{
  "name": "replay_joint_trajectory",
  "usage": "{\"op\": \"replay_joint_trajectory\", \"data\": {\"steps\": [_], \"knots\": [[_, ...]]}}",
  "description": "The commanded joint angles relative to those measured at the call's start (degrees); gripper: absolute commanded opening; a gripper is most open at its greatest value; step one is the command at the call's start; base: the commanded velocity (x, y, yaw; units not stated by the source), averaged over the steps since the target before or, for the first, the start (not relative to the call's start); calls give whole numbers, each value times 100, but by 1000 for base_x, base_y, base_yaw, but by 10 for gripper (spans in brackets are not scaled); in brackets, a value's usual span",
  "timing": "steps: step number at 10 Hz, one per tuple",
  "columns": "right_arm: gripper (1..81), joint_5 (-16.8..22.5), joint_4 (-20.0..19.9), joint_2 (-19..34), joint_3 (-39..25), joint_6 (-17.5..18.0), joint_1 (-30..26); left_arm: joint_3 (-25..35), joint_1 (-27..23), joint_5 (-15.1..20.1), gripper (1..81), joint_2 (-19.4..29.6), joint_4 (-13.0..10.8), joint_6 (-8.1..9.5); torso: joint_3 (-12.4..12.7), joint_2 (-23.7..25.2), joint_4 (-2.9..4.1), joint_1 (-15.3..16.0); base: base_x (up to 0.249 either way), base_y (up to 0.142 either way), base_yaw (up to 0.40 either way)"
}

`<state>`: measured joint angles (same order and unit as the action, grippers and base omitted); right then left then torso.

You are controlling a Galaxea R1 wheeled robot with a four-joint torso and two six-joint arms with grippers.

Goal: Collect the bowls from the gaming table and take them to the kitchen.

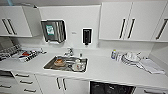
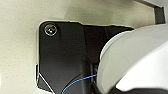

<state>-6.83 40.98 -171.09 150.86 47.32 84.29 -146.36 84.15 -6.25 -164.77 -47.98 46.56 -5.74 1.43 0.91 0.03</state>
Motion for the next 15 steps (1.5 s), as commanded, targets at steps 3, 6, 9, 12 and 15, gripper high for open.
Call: {"op": "replay_joint_trajectory", "data": {"steps": [3, 6, 9, 12, 15], "knots": [[10, 173, 85, -6, -75, -30, -223, 64, -246, 98, 10, 93, -53, -6, -2, -2, 0, 2, 76, -22, 0], [10, 164, 94, 47, -75, -30, -162, 72, -237, -86, 10, 119, -27, 3, -2, -4, 0, 7, 0, 0, 0], [10, 103, 85, 196, -93, -30, -82, 266, -210, -403, 10, 409, -9, 55, -610, -2, 0, -3, 0, 0, 0], [10, 103, 85, 258, -128, -22, -74, 1373, -201, -579, 10, 1262, -1, 108, -1096, -2, 0, -3, 0, 0, 0], [10, 94, 94, 258, -146, -30, -74, 2794, -272, -964, 10, 2472, -1, 336, -1102, -4, 0, 0, 0, 0, 0]]}}
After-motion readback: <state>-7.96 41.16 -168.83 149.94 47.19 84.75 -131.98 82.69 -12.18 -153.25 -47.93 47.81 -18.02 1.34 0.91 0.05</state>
